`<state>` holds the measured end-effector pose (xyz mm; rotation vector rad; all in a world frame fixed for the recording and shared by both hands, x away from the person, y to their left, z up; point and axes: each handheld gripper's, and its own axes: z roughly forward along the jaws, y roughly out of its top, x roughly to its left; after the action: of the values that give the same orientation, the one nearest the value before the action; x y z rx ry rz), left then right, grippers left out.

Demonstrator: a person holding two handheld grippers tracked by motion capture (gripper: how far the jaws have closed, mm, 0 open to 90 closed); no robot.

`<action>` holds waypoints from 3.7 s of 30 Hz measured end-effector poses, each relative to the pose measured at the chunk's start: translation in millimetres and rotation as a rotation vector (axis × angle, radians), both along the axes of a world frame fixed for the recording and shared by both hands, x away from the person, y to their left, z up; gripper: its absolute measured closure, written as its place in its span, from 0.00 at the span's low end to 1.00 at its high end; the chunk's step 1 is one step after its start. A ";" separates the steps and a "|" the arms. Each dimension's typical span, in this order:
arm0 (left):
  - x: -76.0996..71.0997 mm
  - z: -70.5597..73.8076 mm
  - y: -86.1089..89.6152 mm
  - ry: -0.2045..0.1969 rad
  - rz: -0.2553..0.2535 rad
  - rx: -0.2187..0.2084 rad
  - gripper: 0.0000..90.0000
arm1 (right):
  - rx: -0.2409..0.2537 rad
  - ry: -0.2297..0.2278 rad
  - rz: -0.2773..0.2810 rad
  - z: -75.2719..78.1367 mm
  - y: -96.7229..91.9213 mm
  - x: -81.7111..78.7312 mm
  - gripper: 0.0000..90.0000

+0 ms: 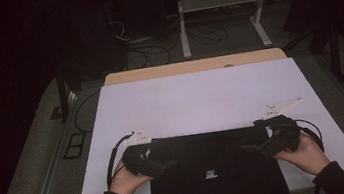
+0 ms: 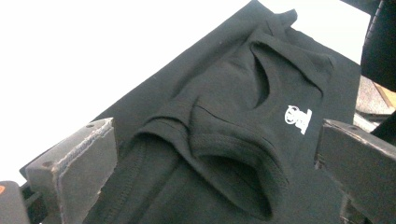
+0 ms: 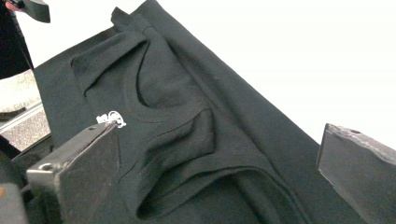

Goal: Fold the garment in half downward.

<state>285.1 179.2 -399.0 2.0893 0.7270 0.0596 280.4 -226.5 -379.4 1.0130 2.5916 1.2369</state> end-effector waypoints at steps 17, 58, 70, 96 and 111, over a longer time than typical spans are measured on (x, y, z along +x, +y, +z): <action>19.6 8.9 7.8 -0.013 0.012 -0.008 0.00 | -0.015 0.001 -0.016 -0.4 -14.3 14.7 0.00; 63.4 -17.3 25.8 0.028 0.100 -0.005 0.00 | -0.008 0.073 -0.099 -35.3 -53.1 54.3 0.05; 70.4 -31.5 27.6 0.037 0.119 0.024 0.00 | -0.017 0.099 -0.127 -45.6 -64.3 61.9 0.07; 79.6 -49.8 37.5 0.134 0.091 0.002 0.14 | -0.021 0.127 -0.156 -60.9 -72.7 69.9 0.33; 76.9 -49.7 35.6 0.141 0.078 0.019 0.47 | -0.044 0.152 -0.124 -66.6 -66.2 68.4 0.79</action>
<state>362.0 214.8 -448.7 2.0981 0.8956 -0.0382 348.8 -292.7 -446.0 1.2839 2.6059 1.1099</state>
